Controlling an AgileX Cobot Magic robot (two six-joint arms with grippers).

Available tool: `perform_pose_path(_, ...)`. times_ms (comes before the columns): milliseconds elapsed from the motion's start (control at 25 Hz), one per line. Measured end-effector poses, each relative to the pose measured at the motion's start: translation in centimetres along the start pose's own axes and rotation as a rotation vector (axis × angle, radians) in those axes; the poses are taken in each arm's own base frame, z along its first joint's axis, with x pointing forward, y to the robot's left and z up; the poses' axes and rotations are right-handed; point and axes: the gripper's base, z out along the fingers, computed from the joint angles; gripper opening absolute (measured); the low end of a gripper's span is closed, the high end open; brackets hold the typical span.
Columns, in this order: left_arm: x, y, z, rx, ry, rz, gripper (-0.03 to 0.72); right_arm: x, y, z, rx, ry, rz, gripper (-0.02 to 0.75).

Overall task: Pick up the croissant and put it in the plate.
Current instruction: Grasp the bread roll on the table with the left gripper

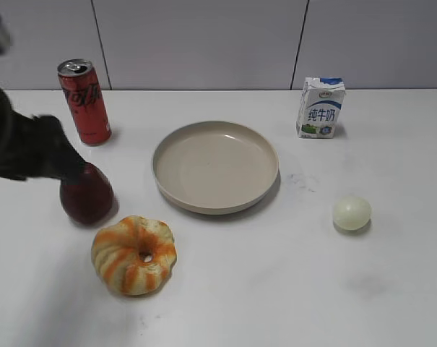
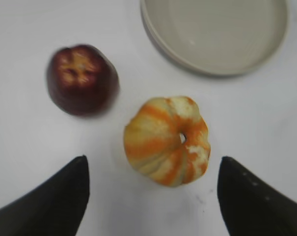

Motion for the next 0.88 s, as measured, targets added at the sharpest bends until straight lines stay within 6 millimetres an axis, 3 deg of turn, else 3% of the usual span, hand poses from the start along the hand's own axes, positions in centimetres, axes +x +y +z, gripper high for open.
perform_pose_path(160, 0.4, -0.9, 5.5, 0.003, 0.153, 0.033, 0.599, 0.0, 0.0, 0.0, 0.0, 0.0, 0.0, 0.54)
perform_pose_path(360, 1.0, 0.1, 11.0, -0.033, 0.277, 0.014, 0.595, 0.0, 0.0, 0.0, 0.0, 0.0, 0.0, 0.54)
perform_pose_path(600, 0.4, 0.7, 14.0, -0.05, 0.307, 0.006, 0.58, 0.0, 0.0, 0.0, 0.0, 0.0, 0.0, 0.54)
perform_pose_path(720, 0.4, 0.7, 14.2, -0.051, 0.312, 0.002, 0.463, 0.0, 0.0, 0.0, 0.0, 0.0, 0.0, 0.54)
perform_pose_path(840, 0.3, 0.7, 14.2, -0.048, 0.316, -0.008, 0.213, 0.0, 0.0, 0.0, 0.0, 0.0, 0.0, 0.54)
perform_pose_path(880, 0.2, 0.6, 14.1, -0.046, 0.318, -0.009, 0.184, 0.0, 0.0, 0.0, 0.0, 0.0, 0.0, 0.54)
